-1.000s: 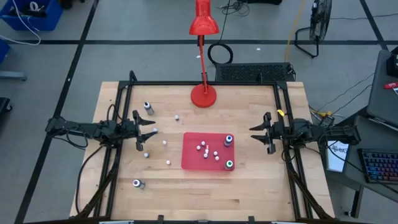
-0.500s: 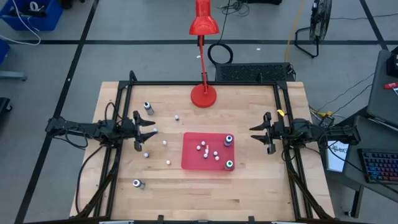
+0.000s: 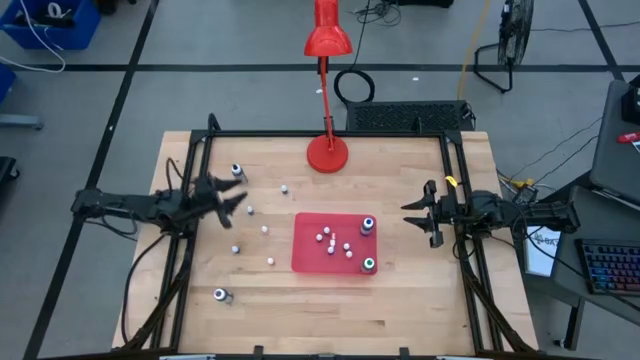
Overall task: Pick & Place food coloring
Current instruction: Put the large black food coloring bottle into the pink bin
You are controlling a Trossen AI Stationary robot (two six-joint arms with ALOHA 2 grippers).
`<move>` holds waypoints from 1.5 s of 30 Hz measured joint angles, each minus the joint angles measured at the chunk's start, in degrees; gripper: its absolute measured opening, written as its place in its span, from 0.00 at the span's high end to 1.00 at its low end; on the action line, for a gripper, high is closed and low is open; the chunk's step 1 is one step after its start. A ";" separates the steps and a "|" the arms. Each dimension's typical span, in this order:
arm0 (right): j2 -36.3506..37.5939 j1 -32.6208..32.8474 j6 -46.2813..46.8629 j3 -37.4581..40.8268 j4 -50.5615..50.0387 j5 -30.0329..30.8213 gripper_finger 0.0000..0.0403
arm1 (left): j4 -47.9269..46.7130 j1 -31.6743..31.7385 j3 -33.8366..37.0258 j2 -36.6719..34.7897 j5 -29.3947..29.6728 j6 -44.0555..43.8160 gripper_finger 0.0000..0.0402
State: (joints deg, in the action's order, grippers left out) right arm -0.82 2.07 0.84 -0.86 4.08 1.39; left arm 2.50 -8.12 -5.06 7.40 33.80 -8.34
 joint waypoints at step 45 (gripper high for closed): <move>-0.02 0.00 0.00 0.00 0.43 0.02 0.68 | -62.26 55.49 -53.30 72.90 -35.16 5.14 0.36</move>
State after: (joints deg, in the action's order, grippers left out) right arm -0.84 2.07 0.84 -0.86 4.51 1.41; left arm -59.76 47.37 -58.36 80.29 -1.36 -3.20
